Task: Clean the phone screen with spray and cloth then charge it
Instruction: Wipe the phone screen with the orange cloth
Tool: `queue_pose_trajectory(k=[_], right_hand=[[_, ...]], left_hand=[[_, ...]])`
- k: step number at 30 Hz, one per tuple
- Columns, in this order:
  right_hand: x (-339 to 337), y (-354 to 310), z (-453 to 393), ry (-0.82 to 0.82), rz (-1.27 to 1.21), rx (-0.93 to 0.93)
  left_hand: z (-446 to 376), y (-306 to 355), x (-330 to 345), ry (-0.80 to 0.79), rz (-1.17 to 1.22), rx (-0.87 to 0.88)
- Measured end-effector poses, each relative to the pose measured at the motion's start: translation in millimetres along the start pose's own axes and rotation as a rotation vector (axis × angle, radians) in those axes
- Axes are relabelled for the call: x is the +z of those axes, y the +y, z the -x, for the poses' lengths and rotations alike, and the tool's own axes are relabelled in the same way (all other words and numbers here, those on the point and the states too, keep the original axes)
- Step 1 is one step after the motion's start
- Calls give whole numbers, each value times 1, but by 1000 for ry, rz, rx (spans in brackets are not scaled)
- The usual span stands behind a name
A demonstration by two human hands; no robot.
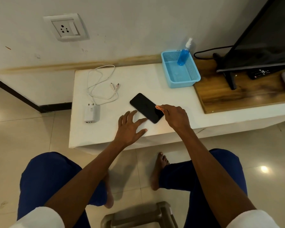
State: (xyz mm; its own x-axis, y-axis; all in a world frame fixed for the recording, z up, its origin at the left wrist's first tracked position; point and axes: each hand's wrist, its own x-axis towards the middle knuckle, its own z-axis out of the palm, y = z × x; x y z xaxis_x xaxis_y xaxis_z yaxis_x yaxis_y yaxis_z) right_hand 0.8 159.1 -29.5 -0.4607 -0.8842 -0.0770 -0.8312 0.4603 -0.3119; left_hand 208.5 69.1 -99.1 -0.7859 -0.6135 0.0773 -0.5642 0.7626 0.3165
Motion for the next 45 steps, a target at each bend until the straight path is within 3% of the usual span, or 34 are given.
queue_pose_trajectory(k=[3, 6, 9, 14, 16, 25, 35, 45], right_hand=[[2, 6, 0, 25, -19, 8], [2, 10, 2, 41, -28, 18], [3, 12, 4, 83, -38, 5], [7, 13, 5, 64, -41, 2], [7, 14, 3, 71, -43, 0], [9, 6, -3, -14, -36, -19], [26, -15, -2, 117, -8, -74], [51, -45, -9, 101, -89, -141]], left_hand=[[-16, -2, -6, 46, 57, 94], [-46, -15, -18, 131, 137, 21], [-79, -33, -26, -41, 89, -76], [-122, -55, -36, -374, -56, -72], [-132, -58, -38, -424, -96, -57], [-85, -79, -41, -336, -79, -84], [-29, -65, -44, -315, -32, -227], [13, -61, -26, -28, 68, -254]])
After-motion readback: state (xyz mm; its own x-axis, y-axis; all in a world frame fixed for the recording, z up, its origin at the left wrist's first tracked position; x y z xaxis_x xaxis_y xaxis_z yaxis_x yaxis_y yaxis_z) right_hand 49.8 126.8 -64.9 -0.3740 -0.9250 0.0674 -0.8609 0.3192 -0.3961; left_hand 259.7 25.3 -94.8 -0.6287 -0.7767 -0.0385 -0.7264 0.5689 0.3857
